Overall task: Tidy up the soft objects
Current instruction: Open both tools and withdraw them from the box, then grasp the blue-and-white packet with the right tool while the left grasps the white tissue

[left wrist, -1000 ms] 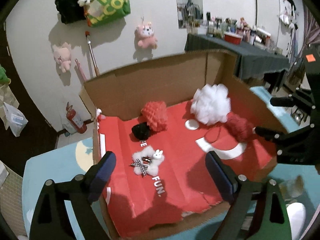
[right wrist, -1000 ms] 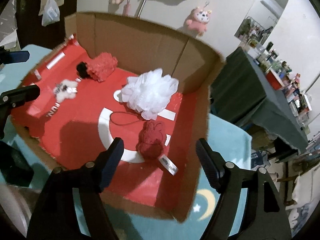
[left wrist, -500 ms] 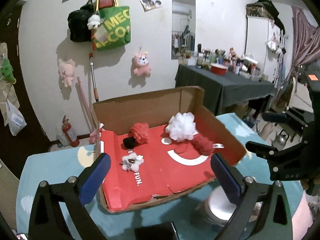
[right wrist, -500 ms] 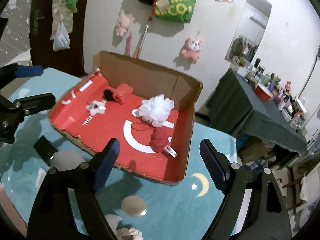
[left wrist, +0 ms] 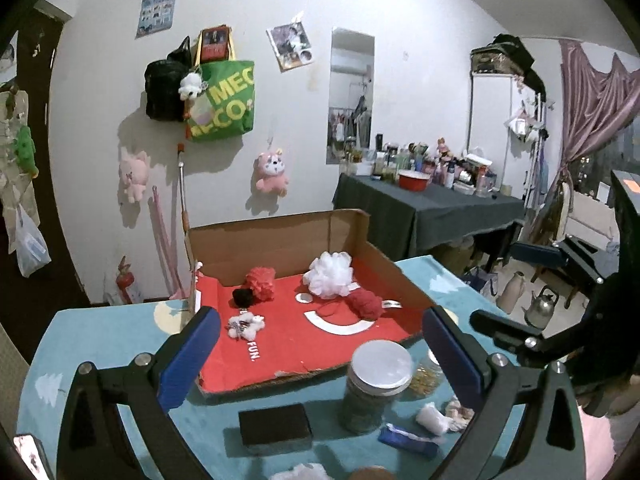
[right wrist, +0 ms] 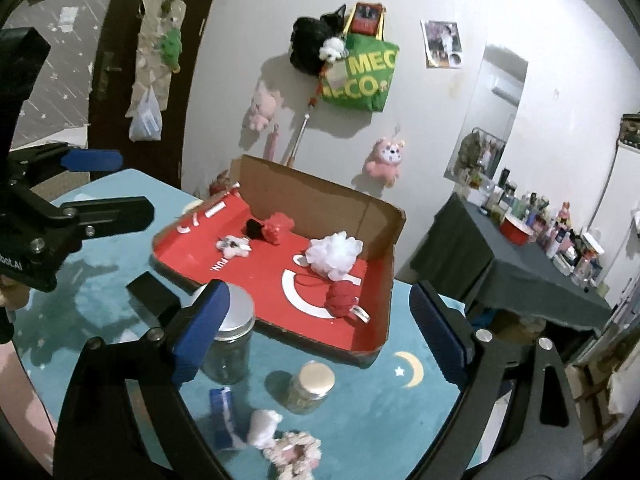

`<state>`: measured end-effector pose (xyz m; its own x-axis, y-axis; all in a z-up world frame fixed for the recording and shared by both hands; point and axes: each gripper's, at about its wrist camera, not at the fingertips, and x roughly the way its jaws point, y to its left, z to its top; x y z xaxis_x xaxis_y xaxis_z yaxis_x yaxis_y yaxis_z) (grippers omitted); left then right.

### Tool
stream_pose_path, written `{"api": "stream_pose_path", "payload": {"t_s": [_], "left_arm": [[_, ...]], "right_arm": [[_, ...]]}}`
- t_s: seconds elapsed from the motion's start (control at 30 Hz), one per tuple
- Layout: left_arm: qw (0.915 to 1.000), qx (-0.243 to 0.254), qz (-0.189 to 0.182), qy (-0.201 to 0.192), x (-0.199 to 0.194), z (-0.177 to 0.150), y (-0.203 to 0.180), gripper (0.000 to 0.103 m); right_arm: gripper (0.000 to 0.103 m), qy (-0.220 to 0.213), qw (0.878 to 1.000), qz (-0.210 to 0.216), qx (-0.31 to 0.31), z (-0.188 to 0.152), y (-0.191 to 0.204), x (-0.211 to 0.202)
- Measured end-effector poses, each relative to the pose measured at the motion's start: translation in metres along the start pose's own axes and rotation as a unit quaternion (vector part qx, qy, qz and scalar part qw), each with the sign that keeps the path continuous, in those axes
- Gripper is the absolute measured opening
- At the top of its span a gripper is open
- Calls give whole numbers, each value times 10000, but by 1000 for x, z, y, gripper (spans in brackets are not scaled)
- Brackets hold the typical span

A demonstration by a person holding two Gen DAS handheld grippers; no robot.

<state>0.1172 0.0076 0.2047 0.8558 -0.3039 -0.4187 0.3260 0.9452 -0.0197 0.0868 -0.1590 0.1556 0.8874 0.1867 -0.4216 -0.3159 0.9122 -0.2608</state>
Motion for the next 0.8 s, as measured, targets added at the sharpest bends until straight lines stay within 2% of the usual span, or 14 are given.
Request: {"api": "stream_pose_path", "payload": {"t_s": [0.17, 0.37, 0.5, 0.57, 0.8], "left_arm": [[9995, 110, -8, -301, -23, -18, -15, 103], [9982, 100, 135, -575, -39, -47, -29, 103], [9980, -66, 45, -626, -43, -63, -30, 103], [9977, -61, 108, -661, -44, -72, -33, 103], [9975, -148, 265, -632, -41, -105, -35, 103]], "right_arm": [[92, -245, 9995, 25, 193, -17, 7, -22], [93, -491, 9981, -310, 187, -42, 19, -45], [95, -588, 9962, -461, 436, -59, 20, -57], [98, -598, 9950, -593, 530, -67, 21, -59], [98, -706, 9903, -912, 769, -101, 29, -65]]}}
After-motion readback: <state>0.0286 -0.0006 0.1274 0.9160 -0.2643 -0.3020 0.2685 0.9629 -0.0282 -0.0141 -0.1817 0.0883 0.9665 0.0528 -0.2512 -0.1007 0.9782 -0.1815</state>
